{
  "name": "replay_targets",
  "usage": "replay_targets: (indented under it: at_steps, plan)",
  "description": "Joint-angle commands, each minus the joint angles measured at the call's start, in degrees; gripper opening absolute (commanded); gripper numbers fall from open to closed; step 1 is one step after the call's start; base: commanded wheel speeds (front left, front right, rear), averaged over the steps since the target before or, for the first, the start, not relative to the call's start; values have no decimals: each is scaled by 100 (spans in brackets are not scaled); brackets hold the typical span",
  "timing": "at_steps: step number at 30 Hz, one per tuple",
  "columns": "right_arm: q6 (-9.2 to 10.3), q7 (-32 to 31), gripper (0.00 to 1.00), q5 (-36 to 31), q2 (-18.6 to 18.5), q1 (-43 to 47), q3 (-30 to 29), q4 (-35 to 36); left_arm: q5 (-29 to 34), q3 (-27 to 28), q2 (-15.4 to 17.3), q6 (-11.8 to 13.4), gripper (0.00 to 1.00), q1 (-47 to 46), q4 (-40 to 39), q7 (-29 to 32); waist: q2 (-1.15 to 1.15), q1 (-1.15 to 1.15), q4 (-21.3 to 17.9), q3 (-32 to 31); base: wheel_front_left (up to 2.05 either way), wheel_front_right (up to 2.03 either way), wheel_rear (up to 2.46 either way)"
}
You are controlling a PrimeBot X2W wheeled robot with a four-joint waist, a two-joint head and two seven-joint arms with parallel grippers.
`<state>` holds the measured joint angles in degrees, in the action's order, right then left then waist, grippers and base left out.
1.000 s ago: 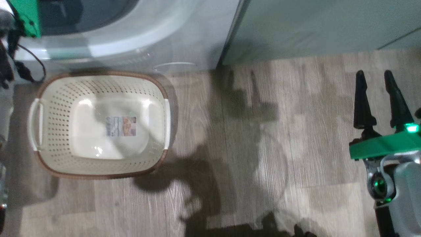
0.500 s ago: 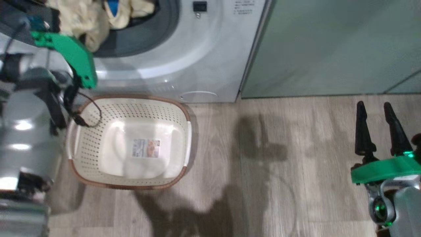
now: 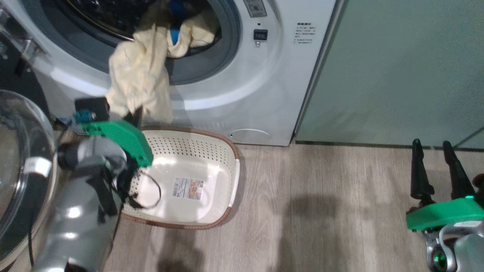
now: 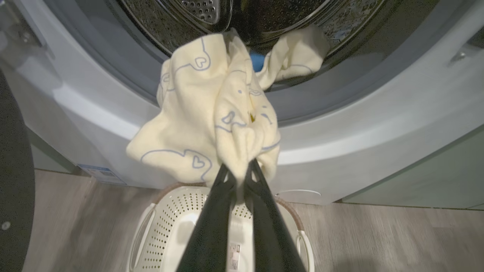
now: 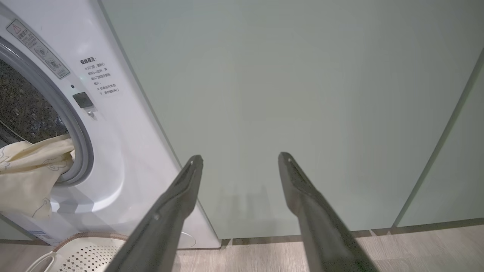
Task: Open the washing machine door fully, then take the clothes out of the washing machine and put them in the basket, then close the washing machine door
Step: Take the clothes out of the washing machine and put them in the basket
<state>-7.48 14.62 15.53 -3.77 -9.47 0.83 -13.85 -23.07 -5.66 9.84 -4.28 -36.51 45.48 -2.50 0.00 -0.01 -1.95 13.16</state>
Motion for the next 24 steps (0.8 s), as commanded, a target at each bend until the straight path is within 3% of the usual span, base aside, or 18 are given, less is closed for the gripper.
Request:
replay_targets:
  at_steps: [1,11,24]
  plan:
    - [-1,38,100,-69,-122,-19,104,168,-18,158,165,35,0,-39,-181,-38,0,1,54,-79,0,0,0]
    - [-1,38,100,-51,-188,33,112,216,-196,58,-165,58,0,689,24,-11,0,1,117,-73,0,0,0]
    - [-1,38,100,-31,-295,-160,191,243,-90,-210,-279,44,0,598,1423,-142,0,1,-50,313,0,0,0]
